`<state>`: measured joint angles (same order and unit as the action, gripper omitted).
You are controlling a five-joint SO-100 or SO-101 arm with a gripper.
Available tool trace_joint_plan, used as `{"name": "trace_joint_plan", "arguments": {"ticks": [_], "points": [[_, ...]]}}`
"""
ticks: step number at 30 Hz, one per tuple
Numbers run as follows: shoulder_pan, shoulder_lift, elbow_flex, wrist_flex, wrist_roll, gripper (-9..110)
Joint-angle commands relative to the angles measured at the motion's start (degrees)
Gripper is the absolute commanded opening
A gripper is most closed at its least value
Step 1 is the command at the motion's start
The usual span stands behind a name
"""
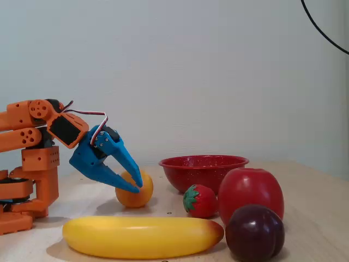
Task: Put the peach in the red bowl.
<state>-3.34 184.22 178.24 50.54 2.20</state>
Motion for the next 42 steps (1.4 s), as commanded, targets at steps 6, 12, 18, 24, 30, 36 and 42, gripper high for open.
{"name": "trace_joint_plan", "arguments": {"ticks": [6,12,18,24,30,36,42], "points": [[0.2,0.8,0.4,-0.3,-1.4,0],[0.2,0.8,0.4,-0.3,-1.4,0],[-0.2,-1.5,0.4,-2.1,-1.5,0],[-0.4,-12.7,-7.8,-5.1,-1.7,0],[0.9,-26.0,-23.7,-4.2,-2.8,0],[3.2,-40.3,-44.5,5.4,-6.2,0],[8.5,-53.7,-68.1,21.4,-14.5,0]]}}
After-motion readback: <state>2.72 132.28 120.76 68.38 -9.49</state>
